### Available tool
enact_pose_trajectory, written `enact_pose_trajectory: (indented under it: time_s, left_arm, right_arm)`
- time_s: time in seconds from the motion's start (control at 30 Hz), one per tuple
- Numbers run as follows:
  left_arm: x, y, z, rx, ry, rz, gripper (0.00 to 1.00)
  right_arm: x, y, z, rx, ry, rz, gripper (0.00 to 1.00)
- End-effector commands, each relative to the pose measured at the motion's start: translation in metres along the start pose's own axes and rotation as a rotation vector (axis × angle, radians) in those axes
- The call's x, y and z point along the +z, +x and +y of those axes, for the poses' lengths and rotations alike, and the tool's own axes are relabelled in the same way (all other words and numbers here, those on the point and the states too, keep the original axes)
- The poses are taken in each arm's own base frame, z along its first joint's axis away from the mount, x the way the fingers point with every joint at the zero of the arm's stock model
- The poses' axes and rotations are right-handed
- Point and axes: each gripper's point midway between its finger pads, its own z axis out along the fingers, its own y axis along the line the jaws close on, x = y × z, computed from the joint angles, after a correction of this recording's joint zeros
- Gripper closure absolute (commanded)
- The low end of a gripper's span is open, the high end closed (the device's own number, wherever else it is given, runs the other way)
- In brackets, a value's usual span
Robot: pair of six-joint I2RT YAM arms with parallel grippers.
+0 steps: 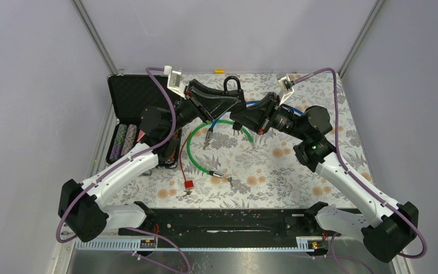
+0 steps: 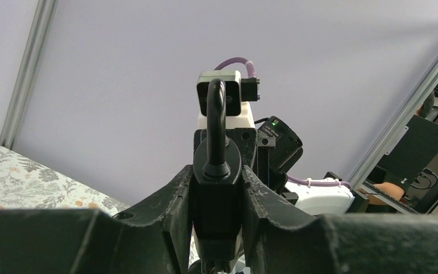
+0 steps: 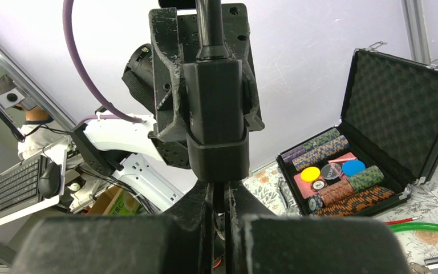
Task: Lock with the key
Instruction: Lock the lock, then place the lock at the center of the board.
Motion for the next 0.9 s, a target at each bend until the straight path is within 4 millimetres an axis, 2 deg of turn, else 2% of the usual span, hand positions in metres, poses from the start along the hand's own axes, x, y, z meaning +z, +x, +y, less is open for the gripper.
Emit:
enact_pose_trajectory:
  time_s: [0.0, 0.13, 0.27, 0.33, 0.43, 0.5, 0.57, 0.7, 0.77, 0.87]
  left_arm:
    - [0.013, -0.067, -0.044, 0.118, 0.099, -0.198, 1.0]
    - [0.01, -0.09, -0.033, 0.113, 0.039, -0.283, 1.0]
    - [0.005, -0.108, -0.025, 0.103, 0.02, -0.353, 1.0]
    - [0.002, -0.113, -0.02, 0.102, 0.008, -0.365, 1.0]
    - [0.0, -0.11, -0.004, 0.111, -0.042, -0.348, 1.0]
    - [0.001, -0.1, 0.018, 0.116, -0.113, -0.307, 1.0]
    - [0.003, -0.08, 0.053, 0.094, -0.227, -0.229, 1.0]
    - [0.006, -0.025, 0.126, 0.011, -0.384, -0.057, 1.0]
    - [0.007, 0.004, 0.159, -0.082, -0.433, -0.008, 1.0]
    - [0.013, 0.047, 0.196, -0.242, -0.442, 0.037, 1.0]
  right_arm:
    - [-0.011, 0.012, 0.009, -0.013, 0.003, 0.068, 1.0]
    - [-0.024, 0.042, 0.006, -0.018, 0.005, 0.196, 1.0]
    - [-0.035, 0.064, 0.016, 0.006, -0.06, 0.323, 1.0]
    - [-0.039, 0.07, 0.019, 0.024, -0.076, 0.365, 1.0]
    - [-0.042, 0.07, 0.007, 0.017, 0.014, 0.365, 1.0]
    - [-0.044, 0.066, -0.012, 0.006, 0.135, 0.343, 1.0]
    - [-0.051, 0.062, -0.043, 0.026, 0.31, 0.32, 1.0]
    - [-0.076, 0.052, -0.115, 0.098, 0.686, 0.256, 1.0]
    - [-0.102, 0.051, -0.159, 0.162, 0.898, 0.215, 1.0]
    - [-0.149, 0.058, -0.21, 0.287, 1.134, 0.149, 1.0]
